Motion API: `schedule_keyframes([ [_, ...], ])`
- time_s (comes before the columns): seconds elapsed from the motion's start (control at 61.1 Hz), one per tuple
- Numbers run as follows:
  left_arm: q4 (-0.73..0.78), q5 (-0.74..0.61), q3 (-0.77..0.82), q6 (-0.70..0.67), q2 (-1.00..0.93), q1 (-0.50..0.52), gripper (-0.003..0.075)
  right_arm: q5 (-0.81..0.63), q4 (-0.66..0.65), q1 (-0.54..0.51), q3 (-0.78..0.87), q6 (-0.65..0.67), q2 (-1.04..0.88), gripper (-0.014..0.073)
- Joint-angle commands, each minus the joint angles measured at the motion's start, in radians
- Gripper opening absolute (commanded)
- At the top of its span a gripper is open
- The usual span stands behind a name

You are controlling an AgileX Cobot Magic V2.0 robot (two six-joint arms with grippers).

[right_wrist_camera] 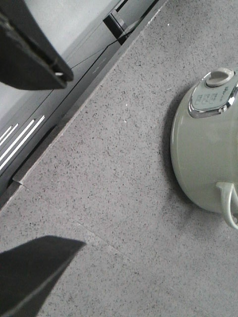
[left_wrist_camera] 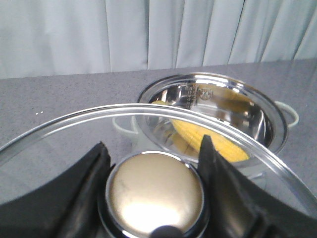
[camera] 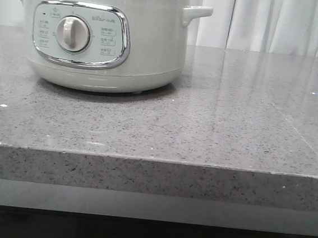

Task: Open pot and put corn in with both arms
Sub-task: 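Lower the glass lid back onto the pot with the left gripper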

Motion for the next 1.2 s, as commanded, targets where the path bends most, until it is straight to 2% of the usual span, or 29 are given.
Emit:
schedule_keyframes([
  [0.0, -0.043, -0.214, -0.037, -0.006, 0.033, -0.009, 0.0249, -0.070, -0.009, -0.004, -0.023, 0.000, -0.001, 0.0613],
  [0.508, -0.043, -0.355, -0.267, -0.006, 0.423, -0.200, 0.0249, -0.070, -0.009, -0.004, -0.023, 0.000, -0.001, 0.0613],
  [0.9, -0.043, -0.382, -0.484, -0.006, 0.680, -0.202, 0.0249, -0.070, -0.009, -0.004, -0.023, 0.000, -0.001, 0.0613],
  [1.179, -0.043, -0.441, -0.534, -0.006, 0.771, -0.205, 0.0249, -0.070, -0.009, -0.004, -0.023, 0.000, -0.001, 0.0613],
])
